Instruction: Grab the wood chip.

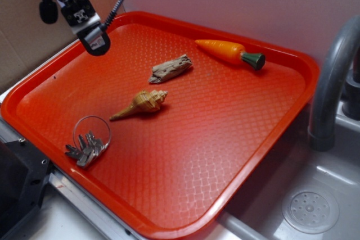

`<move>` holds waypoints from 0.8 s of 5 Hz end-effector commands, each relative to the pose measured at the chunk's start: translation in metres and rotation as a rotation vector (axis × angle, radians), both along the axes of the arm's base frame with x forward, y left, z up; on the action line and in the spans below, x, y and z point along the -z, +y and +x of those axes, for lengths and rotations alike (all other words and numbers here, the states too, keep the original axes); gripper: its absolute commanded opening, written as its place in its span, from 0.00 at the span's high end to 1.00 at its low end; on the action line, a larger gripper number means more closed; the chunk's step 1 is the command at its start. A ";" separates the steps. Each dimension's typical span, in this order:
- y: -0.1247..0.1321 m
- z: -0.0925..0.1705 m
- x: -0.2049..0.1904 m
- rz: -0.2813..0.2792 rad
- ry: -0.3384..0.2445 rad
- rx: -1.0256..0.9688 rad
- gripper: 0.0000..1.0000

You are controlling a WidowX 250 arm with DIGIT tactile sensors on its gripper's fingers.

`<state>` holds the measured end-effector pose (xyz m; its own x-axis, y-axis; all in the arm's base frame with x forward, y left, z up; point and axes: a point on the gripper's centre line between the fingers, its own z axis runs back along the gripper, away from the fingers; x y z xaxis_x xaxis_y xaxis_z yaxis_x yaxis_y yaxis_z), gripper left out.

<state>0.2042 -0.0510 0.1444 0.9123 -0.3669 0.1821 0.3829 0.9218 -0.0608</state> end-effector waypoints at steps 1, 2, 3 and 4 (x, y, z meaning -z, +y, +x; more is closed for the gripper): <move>-0.007 0.003 -0.007 -0.003 -0.025 0.024 0.00; -0.004 0.034 0.026 0.003 0.041 -0.036 0.00; -0.001 0.062 0.047 0.063 0.053 -0.082 0.00; -0.003 0.077 0.061 0.096 0.096 -0.021 0.00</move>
<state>0.2733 -0.0499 0.0706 0.9369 -0.3492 0.0161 0.3495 0.9368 -0.0182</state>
